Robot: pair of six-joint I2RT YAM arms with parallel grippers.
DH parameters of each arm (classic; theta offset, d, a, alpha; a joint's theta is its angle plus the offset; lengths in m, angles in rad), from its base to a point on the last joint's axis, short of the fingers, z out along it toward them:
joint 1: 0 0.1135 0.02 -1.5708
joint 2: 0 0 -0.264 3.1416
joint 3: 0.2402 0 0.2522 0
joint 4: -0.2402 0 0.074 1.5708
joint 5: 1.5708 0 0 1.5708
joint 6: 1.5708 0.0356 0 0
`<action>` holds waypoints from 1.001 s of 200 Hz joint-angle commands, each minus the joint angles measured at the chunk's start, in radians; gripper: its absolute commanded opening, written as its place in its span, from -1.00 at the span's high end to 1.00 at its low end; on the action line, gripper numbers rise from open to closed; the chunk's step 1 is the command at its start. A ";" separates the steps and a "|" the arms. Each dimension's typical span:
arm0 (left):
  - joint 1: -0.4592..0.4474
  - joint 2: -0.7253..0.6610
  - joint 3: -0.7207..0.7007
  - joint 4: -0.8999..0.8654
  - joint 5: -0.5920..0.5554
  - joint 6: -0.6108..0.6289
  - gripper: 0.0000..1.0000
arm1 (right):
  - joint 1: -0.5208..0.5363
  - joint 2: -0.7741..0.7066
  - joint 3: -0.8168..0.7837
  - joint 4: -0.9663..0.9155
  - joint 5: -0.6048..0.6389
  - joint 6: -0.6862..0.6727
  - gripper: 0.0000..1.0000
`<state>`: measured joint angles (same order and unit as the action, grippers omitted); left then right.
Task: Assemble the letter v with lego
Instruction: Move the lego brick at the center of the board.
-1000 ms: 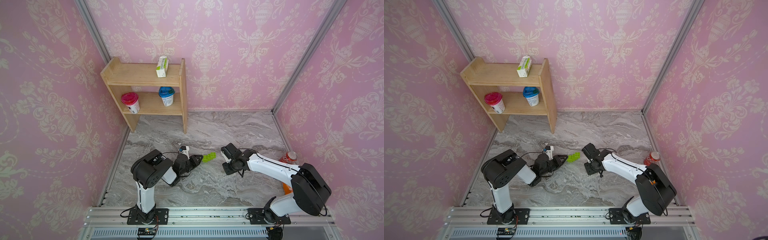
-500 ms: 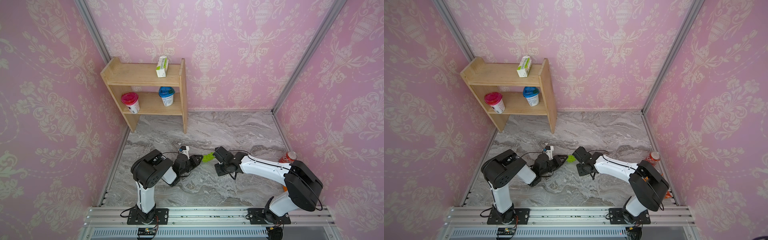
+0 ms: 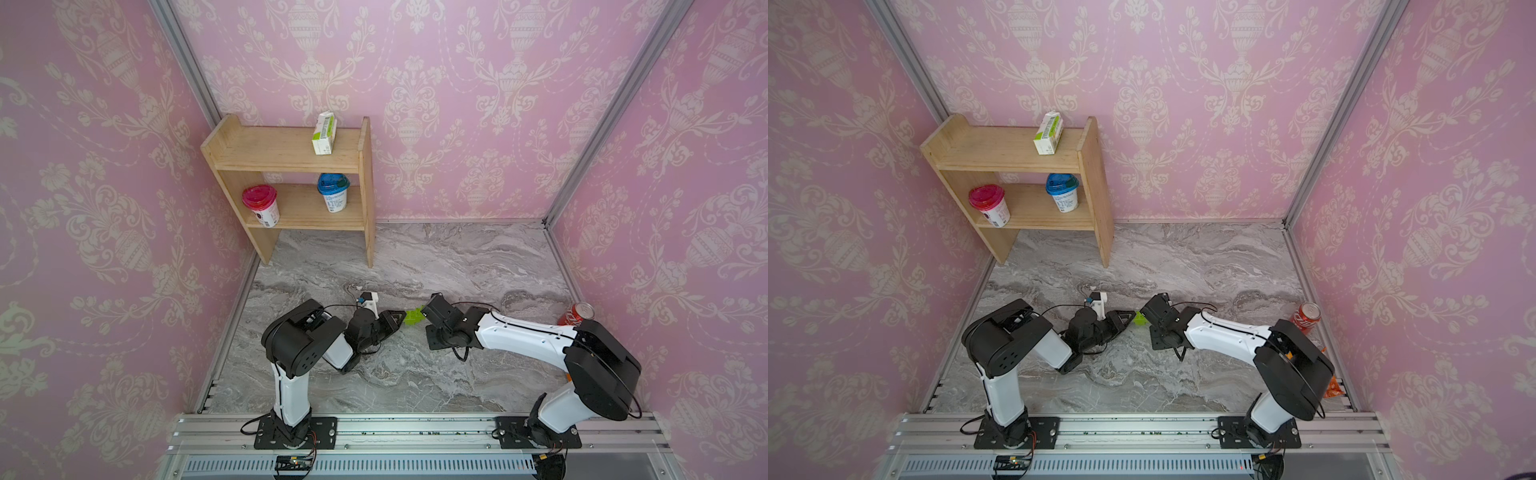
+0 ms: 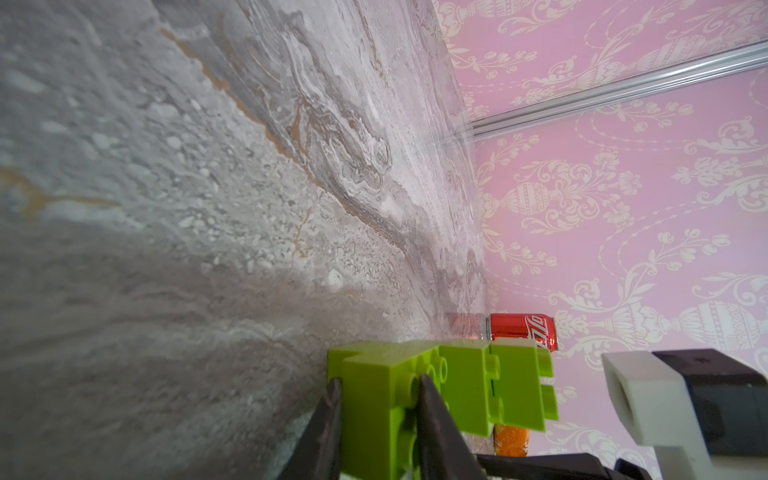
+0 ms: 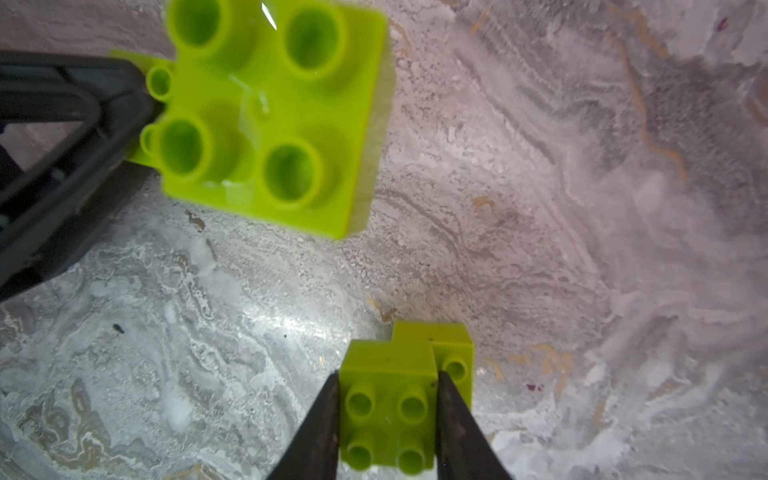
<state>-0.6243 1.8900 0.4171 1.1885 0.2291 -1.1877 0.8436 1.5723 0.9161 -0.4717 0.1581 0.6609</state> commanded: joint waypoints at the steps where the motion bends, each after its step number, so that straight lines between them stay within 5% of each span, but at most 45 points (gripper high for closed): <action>1: -0.004 -0.012 -0.008 -0.110 -0.020 0.017 0.75 | 0.056 -0.018 0.051 -0.117 0.032 0.101 0.75; 139: -0.035 -0.026 -0.016 -0.106 -0.060 0.008 0.75 | 0.204 0.109 0.131 -0.060 0.156 0.376 0.59; 200: -0.039 -0.012 -0.022 -0.085 -0.065 0.000 0.75 | 0.222 0.132 0.162 -0.089 0.170 0.345 -0.07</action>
<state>-0.6533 1.8660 0.4168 1.1519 0.1856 -1.1881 1.0534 1.7016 1.0573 -0.5362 0.2966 0.9958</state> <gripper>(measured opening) 0.288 0.504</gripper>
